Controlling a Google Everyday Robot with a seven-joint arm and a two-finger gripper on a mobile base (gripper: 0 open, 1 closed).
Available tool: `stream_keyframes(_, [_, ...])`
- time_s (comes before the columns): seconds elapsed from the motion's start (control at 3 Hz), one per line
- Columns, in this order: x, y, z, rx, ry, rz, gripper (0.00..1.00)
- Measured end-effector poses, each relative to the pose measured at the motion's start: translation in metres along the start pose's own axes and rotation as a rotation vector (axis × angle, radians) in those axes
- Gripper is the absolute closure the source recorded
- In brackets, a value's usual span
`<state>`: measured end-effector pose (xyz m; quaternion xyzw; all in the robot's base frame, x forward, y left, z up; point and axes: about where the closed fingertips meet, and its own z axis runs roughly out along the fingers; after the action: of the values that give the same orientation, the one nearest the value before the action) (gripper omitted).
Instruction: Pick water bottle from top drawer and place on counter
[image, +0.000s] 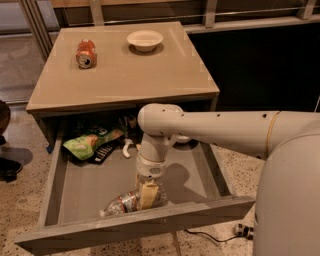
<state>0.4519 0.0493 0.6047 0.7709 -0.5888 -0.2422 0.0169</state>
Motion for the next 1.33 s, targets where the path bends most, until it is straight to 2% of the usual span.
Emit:
stream_keyframes(0.33, [0.0, 0.0, 0.0, 0.0, 0.0, 0.0, 1.0])
stream_keyframes(0.67, [0.001, 0.005, -0.033, 0.046, 0.032, 0.018, 1.0])
stream_keyframes(1.33, [0.006, 0.003, -0.032, 0.03, 0.019, 0.026, 1.0])
